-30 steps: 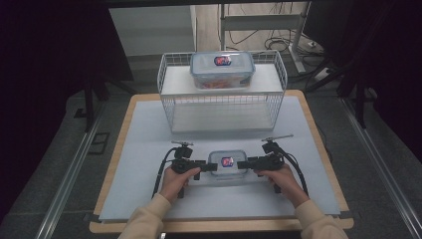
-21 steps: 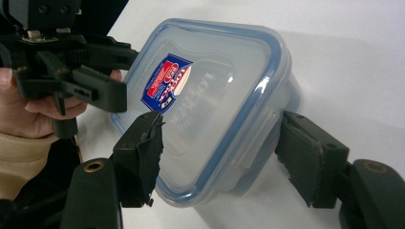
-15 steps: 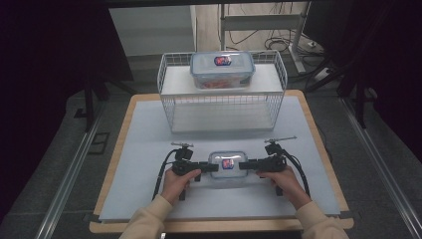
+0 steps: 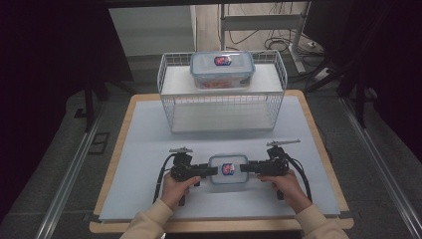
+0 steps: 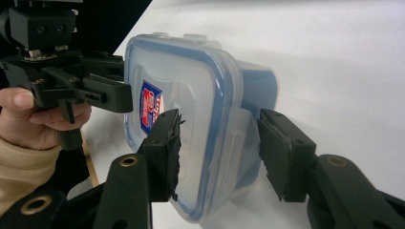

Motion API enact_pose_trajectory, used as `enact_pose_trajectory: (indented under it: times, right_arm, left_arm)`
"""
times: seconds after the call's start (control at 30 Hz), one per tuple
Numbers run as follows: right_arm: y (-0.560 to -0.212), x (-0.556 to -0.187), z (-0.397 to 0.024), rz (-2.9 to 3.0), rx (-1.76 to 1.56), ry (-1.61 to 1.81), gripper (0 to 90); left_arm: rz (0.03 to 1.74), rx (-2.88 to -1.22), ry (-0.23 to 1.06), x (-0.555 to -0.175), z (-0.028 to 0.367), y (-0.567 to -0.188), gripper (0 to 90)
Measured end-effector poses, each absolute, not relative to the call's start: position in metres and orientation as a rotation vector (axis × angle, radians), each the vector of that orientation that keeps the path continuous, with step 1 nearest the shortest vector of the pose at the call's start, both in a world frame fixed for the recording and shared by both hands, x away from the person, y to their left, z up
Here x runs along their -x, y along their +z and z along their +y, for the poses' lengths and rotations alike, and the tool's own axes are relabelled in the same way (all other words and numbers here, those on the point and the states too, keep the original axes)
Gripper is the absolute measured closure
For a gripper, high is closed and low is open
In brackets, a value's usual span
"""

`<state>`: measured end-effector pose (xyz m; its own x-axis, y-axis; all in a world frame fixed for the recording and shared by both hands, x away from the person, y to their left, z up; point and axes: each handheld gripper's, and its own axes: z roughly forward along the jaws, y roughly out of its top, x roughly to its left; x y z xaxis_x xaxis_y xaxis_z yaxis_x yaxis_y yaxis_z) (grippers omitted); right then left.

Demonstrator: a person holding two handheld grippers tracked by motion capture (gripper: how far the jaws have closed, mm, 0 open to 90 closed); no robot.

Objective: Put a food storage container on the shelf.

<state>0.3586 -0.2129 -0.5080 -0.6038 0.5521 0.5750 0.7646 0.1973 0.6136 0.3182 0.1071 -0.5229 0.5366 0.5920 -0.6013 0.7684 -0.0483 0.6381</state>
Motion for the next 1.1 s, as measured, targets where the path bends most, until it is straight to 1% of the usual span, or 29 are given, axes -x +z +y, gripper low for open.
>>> enact_pose_trajectory:
  times: [0.3, 0.57, 1.1]
  right_arm:
    - [-0.505, -0.356, -0.211, -2.271, 1.235, -1.387, 51.5]
    - [-0.494, -0.353, -0.209, -2.310, 1.207, -1.430, 51.6]
    - [-0.482, -0.353, -0.209, -2.339, 1.191, -1.478, 52.0]
  left_arm:
    - [1.139, -1.742, -0.174, -0.315, 0.107, -0.519, 51.5]
    - [1.123, -1.739, -0.149, -0.313, 0.109, -0.509, 51.3]
    - [1.101, -1.745, -0.115, -0.317, 0.107, -0.499, 50.7]
